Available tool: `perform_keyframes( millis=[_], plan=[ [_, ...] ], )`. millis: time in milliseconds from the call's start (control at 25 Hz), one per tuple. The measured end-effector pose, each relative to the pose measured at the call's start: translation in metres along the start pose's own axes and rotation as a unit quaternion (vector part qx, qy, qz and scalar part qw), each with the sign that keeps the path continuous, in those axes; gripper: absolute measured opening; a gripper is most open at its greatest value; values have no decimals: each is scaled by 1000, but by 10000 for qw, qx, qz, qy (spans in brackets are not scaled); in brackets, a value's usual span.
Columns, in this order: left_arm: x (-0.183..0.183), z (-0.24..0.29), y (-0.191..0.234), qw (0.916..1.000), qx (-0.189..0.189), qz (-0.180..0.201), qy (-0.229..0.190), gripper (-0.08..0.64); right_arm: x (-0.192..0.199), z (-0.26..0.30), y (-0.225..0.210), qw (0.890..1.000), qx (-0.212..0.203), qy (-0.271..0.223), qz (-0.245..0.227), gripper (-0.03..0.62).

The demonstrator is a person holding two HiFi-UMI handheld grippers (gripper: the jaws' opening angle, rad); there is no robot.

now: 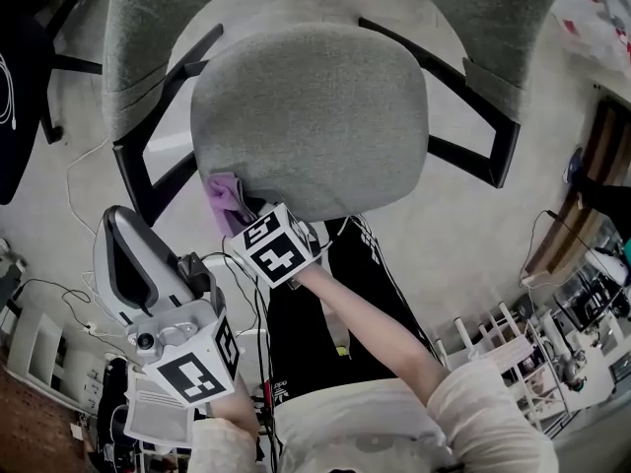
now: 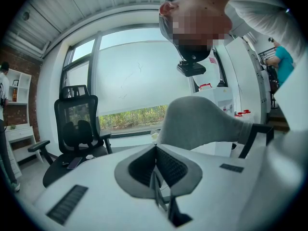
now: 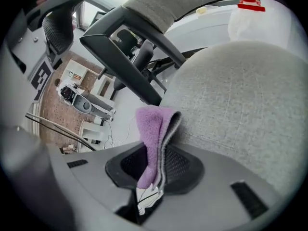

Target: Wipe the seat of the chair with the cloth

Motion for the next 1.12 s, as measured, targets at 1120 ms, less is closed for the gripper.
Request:
perform_keyframes(
  millis=[1120],
  plan=[
    [-6, -2, -34, 9998, 217, -2, -3, 12, 74, -171, -110, 9898, 1380, 358, 13, 87]
  ],
)
Point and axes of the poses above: the fingertips, and each gripper's own axes: z forward along the fingers, y to its left, x out of its underside, the point moved 3 cm from there along -z, backward along the fingers, and after that the axes turned 13 degrees about -x, right-handed, at the moved point
